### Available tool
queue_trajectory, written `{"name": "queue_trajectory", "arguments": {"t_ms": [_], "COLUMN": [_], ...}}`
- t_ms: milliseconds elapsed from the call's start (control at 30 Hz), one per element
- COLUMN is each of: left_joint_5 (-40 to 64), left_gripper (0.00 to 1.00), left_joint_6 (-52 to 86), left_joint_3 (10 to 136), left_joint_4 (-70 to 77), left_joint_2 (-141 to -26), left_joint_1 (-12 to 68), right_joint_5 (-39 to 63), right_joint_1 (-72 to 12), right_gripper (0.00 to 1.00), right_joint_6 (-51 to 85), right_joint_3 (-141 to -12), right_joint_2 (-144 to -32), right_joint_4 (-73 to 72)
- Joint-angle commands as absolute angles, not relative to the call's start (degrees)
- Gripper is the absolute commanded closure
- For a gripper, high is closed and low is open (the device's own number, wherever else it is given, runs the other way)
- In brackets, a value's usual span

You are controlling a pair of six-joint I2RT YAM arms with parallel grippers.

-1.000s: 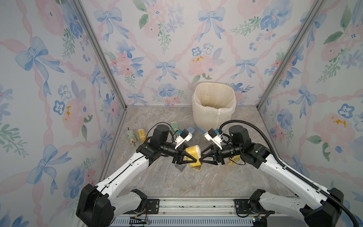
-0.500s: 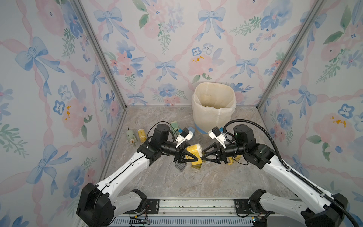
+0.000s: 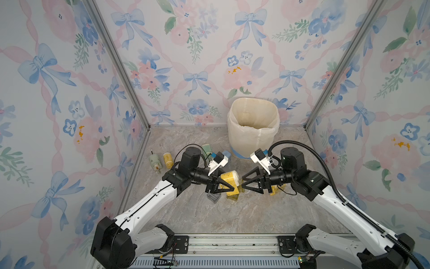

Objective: Take out the pencil sharpener tray and clean the shavings
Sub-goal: Open the container of the pencil sharpener.

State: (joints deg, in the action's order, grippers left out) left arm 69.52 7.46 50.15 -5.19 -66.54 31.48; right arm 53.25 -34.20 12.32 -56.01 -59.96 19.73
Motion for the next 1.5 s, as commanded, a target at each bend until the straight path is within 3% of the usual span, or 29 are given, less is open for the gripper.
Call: {"name": "queue_trajectory", "arguments": {"t_ms": [0,267,467,600,1200,1467], "left_joint_5": [71.04,70.93,70.89,71.23,73.01,66.85], "left_gripper": [1.00,1.00,1.00,1.00,1.00,1.00], "left_joint_6": [5.72,5.71,5.73,5.63,4.93,6.00], "left_joint_3": [50.41,50.43,50.35,50.28,50.42,51.52], "left_joint_4": [-5.87,-5.77,-5.79,-5.76,-5.80,-5.64], "left_joint_2": [-65.58,-65.20,-64.77,-64.21,-60.43,-58.09], "left_joint_1": [31.38,31.31,31.34,31.20,28.76,24.82], "right_joint_5": [52.04,50.98,50.89,50.71,54.84,53.56], "right_joint_1": [-35.68,-38.92,-39.11,-37.92,-30.24,-29.01], "right_gripper": [0.34,0.34,0.53,0.61,0.65,0.66], "right_joint_6": [13.46,12.93,12.84,13.01,17.31,16.61], "right_joint_3": [-56.16,-56.89,-57.04,-56.65,-55.80,-56.92], "right_joint_2": [-61.00,-63.39,-63.18,-61.81,-53.94,-50.76], "right_joint_4": [19.65,18.88,18.90,19.45,18.93,21.40]}}
